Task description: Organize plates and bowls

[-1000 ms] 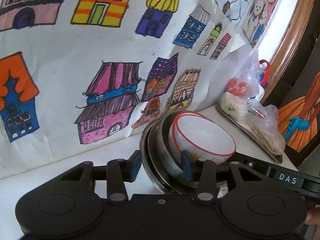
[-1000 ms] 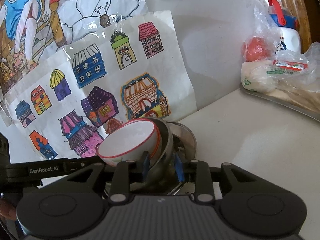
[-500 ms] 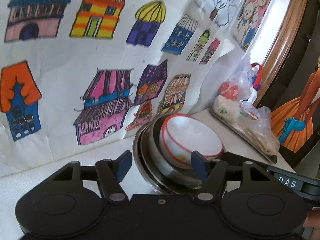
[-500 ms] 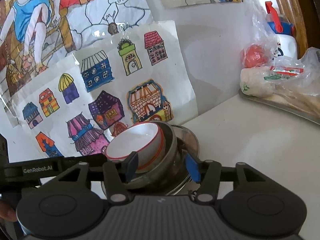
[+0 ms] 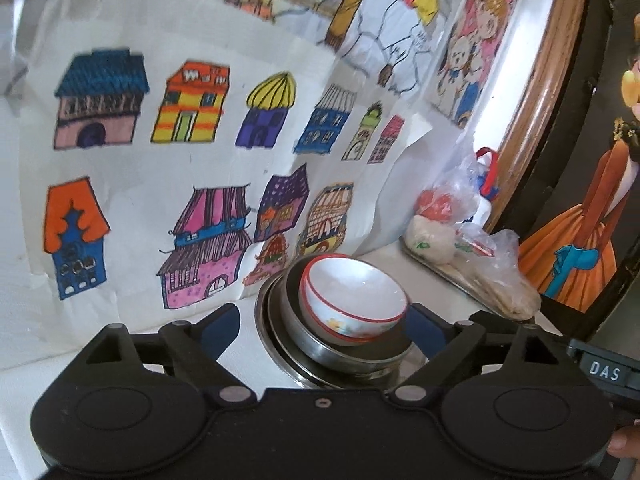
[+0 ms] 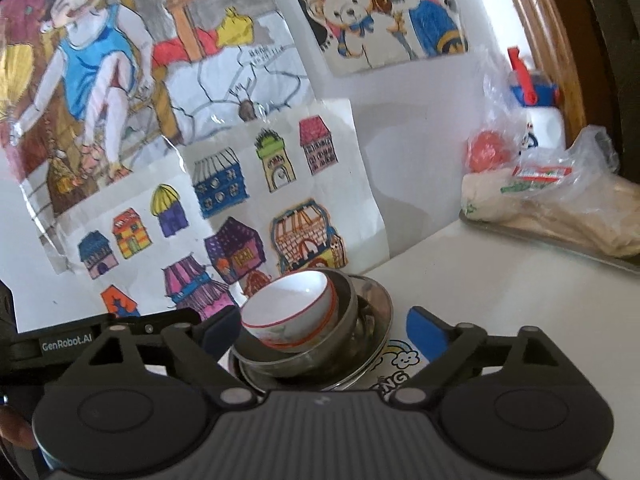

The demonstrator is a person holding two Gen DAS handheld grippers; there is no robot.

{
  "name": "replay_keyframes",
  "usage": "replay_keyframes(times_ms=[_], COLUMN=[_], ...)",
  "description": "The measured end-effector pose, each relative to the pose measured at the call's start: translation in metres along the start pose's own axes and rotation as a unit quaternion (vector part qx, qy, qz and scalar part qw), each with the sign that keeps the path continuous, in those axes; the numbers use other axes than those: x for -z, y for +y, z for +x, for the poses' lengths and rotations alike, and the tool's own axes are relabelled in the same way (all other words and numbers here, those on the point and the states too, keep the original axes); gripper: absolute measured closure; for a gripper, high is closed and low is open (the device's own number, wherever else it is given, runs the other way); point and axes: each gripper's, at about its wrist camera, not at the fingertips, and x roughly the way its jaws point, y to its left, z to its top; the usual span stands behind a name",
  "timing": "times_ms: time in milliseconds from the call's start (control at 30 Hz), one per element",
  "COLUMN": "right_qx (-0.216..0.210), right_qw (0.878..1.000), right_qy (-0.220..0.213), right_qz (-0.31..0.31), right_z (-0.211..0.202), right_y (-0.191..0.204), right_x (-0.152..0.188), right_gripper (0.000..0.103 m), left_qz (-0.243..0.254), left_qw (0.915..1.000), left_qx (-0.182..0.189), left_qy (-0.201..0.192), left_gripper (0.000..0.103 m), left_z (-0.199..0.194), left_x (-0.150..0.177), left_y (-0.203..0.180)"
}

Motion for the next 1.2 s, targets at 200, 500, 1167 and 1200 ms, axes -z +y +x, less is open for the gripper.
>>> replay_keyframes(times_ms=[200, 500, 1167, 1200], right_qx=[0.003, 0.030, 0.091, 0.093], right_qw=[1.000, 0.997, 0.987, 0.987], right_qy=[-0.027, -0.068, -0.122, -0.122], right_qz=[-0.008, -0.032, -0.046, -0.047], right_z=[-0.021, -0.054, -0.137, -0.140], right_y=[0.011, 0.025, 0.048, 0.049], right_x=[0.000, 0.005, 0.054, 0.057], right_gripper=[0.000, 0.000, 0.000, 0.000], left_qz=[0.010, 0.033, 0.076, 0.079], left_qw=[0.9998, 0.9981, 0.9907, 0.9902], left_qx=[0.006, -0.006, -0.045, -0.047], left_qy=[-0.018, -0.051, -0.103, -0.105], left_gripper=[0.007, 0.001, 0.001, 0.001], left_z=[-0.021, -0.049, -0.118, -0.121], left_x=[0.000, 0.002, 0.045, 0.048], left_y=[-0.006, -0.013, -0.025, -0.026])
